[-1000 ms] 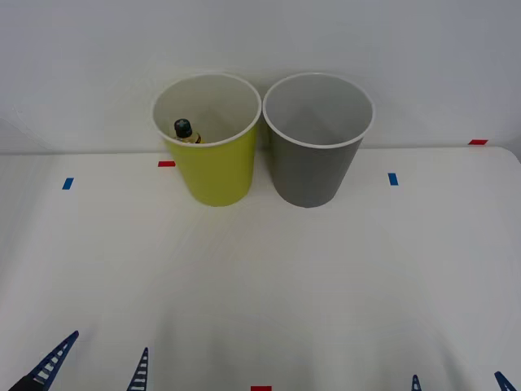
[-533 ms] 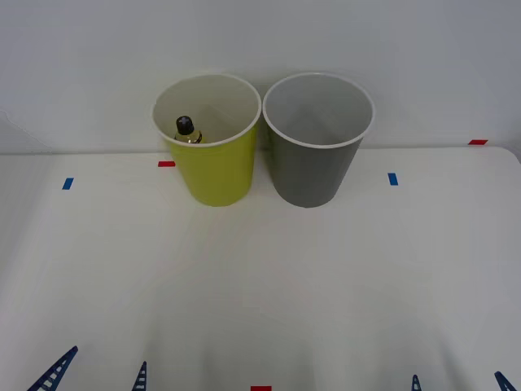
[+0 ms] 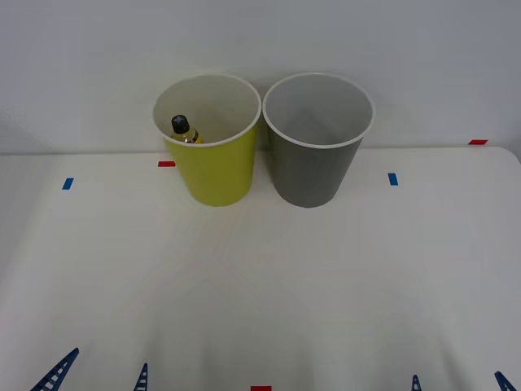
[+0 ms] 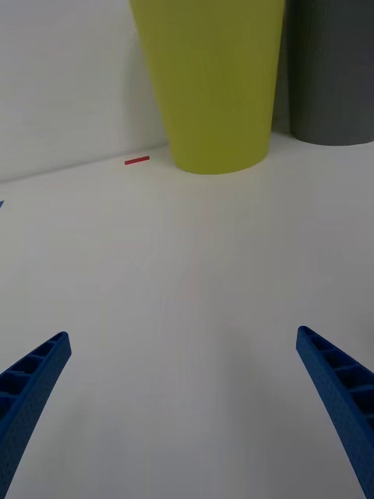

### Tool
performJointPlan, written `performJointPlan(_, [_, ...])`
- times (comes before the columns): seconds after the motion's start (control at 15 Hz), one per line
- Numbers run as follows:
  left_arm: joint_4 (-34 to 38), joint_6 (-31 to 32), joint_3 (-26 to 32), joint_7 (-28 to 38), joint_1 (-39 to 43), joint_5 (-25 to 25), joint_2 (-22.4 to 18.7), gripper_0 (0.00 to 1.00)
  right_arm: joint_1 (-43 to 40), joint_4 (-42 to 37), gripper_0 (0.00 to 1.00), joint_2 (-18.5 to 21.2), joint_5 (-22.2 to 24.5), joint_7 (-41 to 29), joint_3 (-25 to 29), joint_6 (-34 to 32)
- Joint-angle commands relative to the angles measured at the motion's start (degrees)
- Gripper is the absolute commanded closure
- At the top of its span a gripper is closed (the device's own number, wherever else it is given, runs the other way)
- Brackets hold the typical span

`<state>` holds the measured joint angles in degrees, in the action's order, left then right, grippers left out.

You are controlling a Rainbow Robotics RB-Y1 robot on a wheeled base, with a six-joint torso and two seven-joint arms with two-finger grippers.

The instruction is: Put cans in the gray bin and PET bottles in the light green bin.

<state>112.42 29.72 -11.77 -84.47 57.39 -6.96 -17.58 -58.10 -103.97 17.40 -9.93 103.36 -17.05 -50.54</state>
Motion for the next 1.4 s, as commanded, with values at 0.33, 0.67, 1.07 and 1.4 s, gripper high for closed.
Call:
performJointPlan(0.33, [0.0,0.0,0.0,0.0,0.0,0.0,0.0,0.00,0.0,0.0,0.03,0.0,0.0,0.0,0.0,0.0])
performJointPlan(0.67, [0.0,0.0,0.0,0.0,0.0,0.0,0.0,0.00,0.0,0.0,0.03,0.0,0.0,0.0,0.0,0.0])
performJointPlan(1.07, [0.0,0.0,0.0,0.0,0.0,0.0,0.0,0.00,0.0,0.0,0.03,0.0,0.0,0.0,0.0,0.0])
performJointPlan(1.4, [0.0,0.0,0.0,0.0,0.0,0.0,0.0,0.00,0.0,0.0,0.03,0.0,0.0,0.0,0.0,0.0])
